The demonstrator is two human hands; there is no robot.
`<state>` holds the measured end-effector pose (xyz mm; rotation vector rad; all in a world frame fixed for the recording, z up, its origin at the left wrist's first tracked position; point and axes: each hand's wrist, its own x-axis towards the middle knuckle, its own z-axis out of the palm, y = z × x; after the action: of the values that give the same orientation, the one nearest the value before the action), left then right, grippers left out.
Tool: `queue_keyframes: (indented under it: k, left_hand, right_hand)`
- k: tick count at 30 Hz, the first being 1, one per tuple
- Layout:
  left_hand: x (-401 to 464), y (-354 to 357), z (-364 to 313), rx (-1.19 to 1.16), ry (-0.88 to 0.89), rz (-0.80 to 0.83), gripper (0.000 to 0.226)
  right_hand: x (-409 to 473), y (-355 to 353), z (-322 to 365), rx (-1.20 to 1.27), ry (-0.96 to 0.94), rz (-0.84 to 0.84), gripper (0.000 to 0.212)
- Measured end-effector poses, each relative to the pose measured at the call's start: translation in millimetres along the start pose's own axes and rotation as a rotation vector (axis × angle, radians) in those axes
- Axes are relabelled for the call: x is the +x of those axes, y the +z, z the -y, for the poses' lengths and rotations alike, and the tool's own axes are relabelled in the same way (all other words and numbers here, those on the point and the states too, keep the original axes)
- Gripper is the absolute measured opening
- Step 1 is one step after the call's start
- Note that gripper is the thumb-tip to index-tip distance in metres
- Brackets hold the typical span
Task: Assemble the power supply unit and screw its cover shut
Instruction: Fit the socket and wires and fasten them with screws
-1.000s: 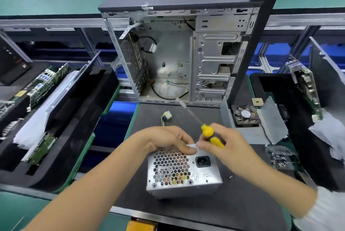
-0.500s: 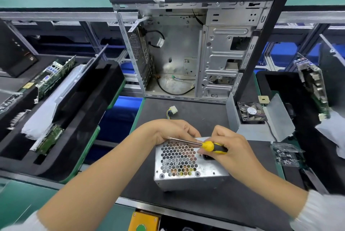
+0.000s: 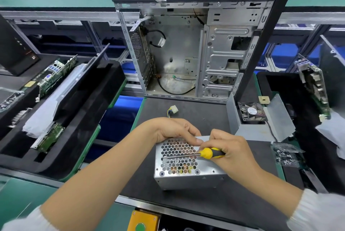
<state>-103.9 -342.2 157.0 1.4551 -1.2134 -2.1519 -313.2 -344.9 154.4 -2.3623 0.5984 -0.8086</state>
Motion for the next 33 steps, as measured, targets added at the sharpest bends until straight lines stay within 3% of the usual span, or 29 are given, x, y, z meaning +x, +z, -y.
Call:
queue_keyframes:
  k: [3, 8, 18, 19, 21, 24, 25, 28, 33]
  left_hand:
    - [-1.1, 1.3, 0.3, -0.009, 0.002, 0.006, 0.010]
    - [-2.0, 2.1, -0.6, -0.006, -0.003, -0.007, 0.006]
    - [-2.3, 2.0, -3.7, -0.010, -0.023, 0.008, 0.004]
    - [-2.9, 2.3, -4.5, -0.004, -0.026, 0.009, 0.007]
    - [-3.7, 3.4, -6.0, 0.013, -0.030, 0.002, 0.024]
    - [-3.8, 4.2, -4.6, 0.037, -0.017, -0.016, 0.047]
    - [-3.6, 4.3, -3.5, 0.042, -0.010, -0.017, 0.048]
    - [-3.0, 3.7, -2.2, 0.041, 0.006, -0.005, 0.042]
    - [-2.6, 0.5, -0.7, 0.019, -0.004, 0.026, 0.004]
  right_hand:
    - [-1.1, -0.4, -3.0, -0.033, -0.039, -0.018, 0.020]
    - [-3.4, 0.1, -6.8, -0.101, -0.075, -0.021, 0.005]
    - [-1.6, -5.4, -4.8, -0.360, -0.186, 0.077, 0.008]
    - [-0.3, -5.6, -4.9, -0.387, -0.216, 0.066, 0.002]
    - [2.7, -5.5, -4.4, -0.443, -0.283, 0.056, 0.019]
    - [4.8, -5.9, -8.1, -0.559, -0.398, 0.107, 0.005]
    - [4.5, -5.0, -10.0, -0.601, -0.416, 0.118, 0.011]
    - [3.4, -4.8, -13.3, -0.680, -0.465, 0.158, 0.017]
    - [-2.6, -8.3, -15.1, -0.616, -0.517, 0.199, 0.013]
